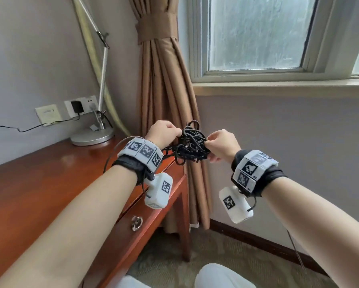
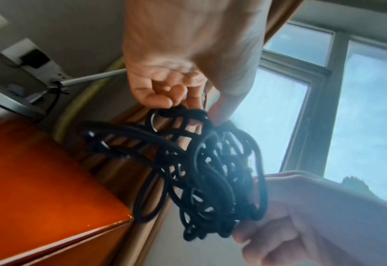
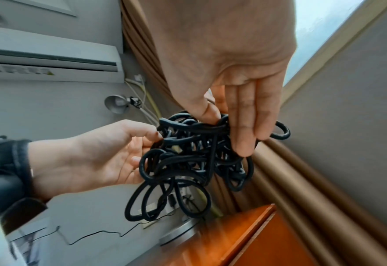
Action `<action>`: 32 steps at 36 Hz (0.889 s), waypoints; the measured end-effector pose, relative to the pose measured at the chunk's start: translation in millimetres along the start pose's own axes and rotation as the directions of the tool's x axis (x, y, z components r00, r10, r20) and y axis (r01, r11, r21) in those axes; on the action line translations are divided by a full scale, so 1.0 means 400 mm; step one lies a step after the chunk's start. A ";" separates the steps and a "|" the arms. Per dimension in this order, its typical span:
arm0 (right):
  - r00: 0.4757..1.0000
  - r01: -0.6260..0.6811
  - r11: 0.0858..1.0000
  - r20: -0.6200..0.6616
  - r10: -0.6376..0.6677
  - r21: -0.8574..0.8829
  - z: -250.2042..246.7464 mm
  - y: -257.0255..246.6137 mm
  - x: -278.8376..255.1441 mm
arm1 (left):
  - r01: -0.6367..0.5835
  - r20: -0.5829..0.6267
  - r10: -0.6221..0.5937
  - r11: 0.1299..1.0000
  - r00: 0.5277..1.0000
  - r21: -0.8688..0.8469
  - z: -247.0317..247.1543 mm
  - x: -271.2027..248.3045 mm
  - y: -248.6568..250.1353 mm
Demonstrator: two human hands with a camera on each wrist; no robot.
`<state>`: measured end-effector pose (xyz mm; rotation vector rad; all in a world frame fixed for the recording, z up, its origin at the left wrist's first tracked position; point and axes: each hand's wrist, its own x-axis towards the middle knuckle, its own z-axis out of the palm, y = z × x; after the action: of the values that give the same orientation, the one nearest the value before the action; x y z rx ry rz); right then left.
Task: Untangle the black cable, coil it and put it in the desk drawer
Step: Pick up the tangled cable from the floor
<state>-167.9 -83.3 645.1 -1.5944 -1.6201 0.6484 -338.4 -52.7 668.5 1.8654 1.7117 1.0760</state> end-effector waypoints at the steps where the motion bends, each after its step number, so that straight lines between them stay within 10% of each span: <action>1: 1.000 0.022 1.000 -0.004 -0.022 0.002 0.014 -0.020 0.005 | 0.019 -0.038 -0.020 1.000 0.999 -0.010 -0.022 -0.002 -0.010; 19: 0.886 0.305 0.950 0.348 -0.306 0.058 0.416 -0.354 -0.031 | 0.329 -0.392 -0.349 0.937 0.852 -0.118 -0.439 -0.180 -0.322; 32: 0.698 0.370 0.920 0.613 -0.369 0.133 0.607 -0.535 -0.157 | 0.474 -0.506 -0.500 0.860 0.703 -0.190 -0.642 -0.397 -0.427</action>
<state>-493.9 -128.1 663.2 -1.0225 -2.3498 1.0272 -637.4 -228.6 662.6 0.9925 2.2871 1.4677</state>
